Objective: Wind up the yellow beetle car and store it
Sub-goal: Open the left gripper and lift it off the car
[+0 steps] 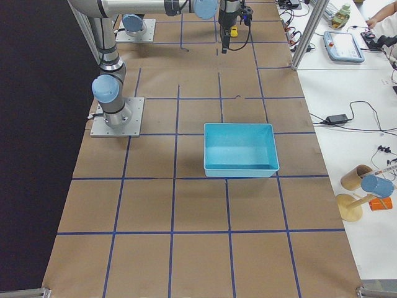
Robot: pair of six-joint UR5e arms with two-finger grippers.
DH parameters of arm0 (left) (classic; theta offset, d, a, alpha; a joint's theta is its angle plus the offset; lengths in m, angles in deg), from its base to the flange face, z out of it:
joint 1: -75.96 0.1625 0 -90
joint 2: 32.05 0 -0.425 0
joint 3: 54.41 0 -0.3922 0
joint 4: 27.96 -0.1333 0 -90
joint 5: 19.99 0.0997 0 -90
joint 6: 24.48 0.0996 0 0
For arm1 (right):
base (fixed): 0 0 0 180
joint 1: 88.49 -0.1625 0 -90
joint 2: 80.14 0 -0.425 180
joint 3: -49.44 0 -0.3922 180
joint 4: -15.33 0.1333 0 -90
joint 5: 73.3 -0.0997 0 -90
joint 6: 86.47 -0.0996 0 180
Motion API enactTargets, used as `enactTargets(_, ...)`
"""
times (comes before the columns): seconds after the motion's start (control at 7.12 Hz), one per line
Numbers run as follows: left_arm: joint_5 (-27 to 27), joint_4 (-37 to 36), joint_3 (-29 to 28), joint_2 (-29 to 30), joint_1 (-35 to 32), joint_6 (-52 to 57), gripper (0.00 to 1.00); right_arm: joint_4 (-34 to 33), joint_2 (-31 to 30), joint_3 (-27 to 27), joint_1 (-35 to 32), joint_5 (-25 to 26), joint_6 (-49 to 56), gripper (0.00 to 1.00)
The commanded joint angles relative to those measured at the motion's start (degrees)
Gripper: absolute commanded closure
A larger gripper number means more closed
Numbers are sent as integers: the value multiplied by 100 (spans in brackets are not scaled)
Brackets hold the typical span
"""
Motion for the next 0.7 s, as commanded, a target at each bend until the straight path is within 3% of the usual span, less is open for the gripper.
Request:
enactTargets(0.0,-59,454,-105,-320,-97,-540,1,0,0,0,0,5,0,0)
enactTargets(0.28,-51,1208,-183,-907,-439,-1880,1,0,0,9,0,5,0,0)
enactTargets(0.56,-69,2316,-481,-1488,-686,-4606,1,9,-18,9,-9,-4,61,0)
